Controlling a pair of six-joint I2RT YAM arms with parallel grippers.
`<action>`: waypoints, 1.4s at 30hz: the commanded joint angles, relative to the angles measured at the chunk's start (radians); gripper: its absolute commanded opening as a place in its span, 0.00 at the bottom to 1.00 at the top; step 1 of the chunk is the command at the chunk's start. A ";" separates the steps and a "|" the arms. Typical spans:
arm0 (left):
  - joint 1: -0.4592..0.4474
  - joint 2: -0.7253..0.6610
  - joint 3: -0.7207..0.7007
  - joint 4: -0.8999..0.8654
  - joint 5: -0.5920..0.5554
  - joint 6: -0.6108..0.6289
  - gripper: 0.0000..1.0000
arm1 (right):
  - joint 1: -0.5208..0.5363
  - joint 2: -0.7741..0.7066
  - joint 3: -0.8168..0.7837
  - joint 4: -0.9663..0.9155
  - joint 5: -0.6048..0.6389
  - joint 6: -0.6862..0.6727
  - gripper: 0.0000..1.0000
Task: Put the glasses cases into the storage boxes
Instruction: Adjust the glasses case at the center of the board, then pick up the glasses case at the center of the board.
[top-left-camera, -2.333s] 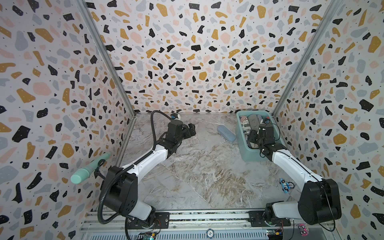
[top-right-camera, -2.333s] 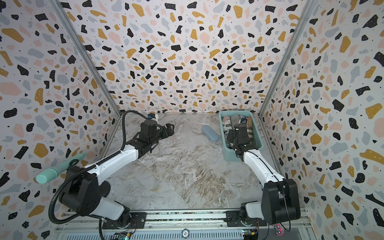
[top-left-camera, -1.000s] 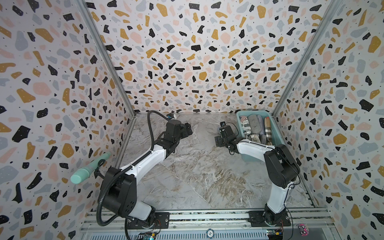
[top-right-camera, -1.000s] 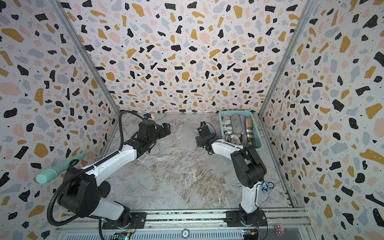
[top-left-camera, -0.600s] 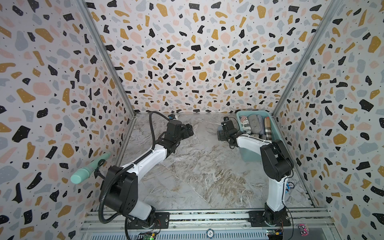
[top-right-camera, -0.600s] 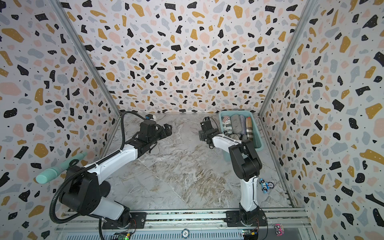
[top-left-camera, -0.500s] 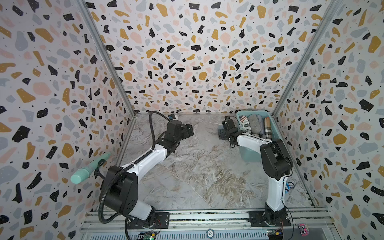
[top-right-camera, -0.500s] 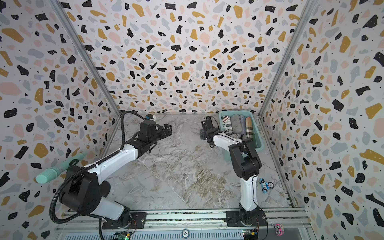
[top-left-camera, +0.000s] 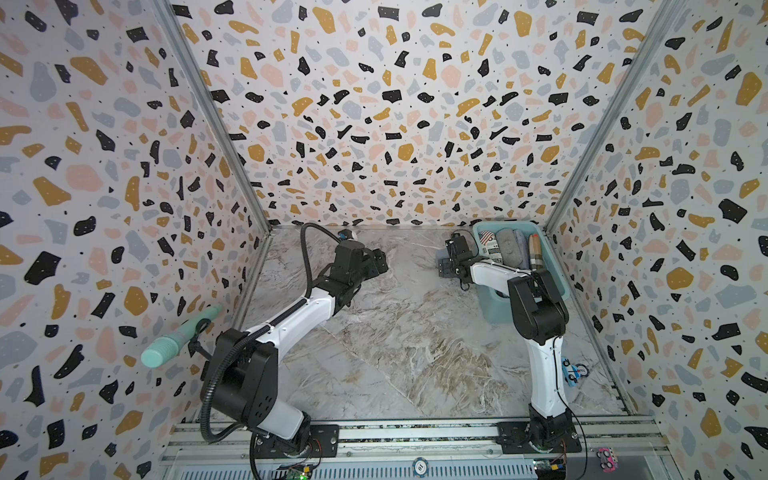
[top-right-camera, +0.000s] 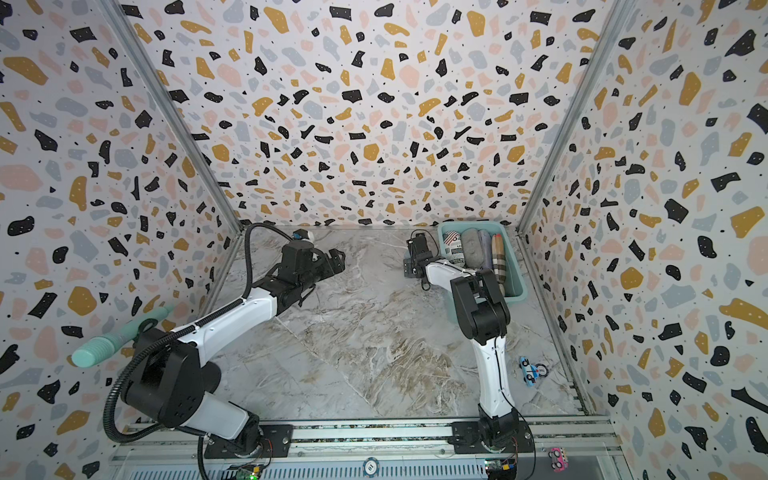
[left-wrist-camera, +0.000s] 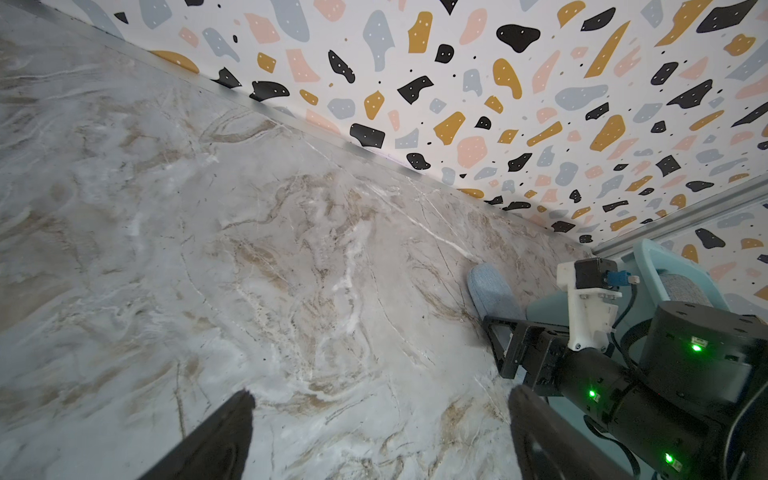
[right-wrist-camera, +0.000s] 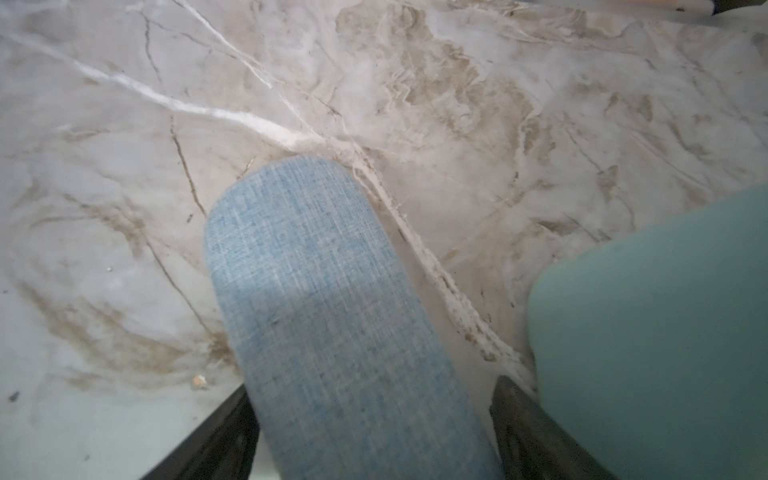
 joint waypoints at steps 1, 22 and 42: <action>0.006 0.004 0.031 0.034 0.012 -0.001 0.96 | 0.001 -0.015 0.032 -0.037 -0.044 0.015 0.83; 0.007 -0.009 0.030 0.031 0.003 0.004 0.96 | -0.002 -0.021 0.120 -0.132 -0.023 0.091 0.91; 0.010 -0.011 0.032 0.031 0.016 -0.003 0.96 | -0.015 0.206 0.421 -0.298 0.002 0.181 0.77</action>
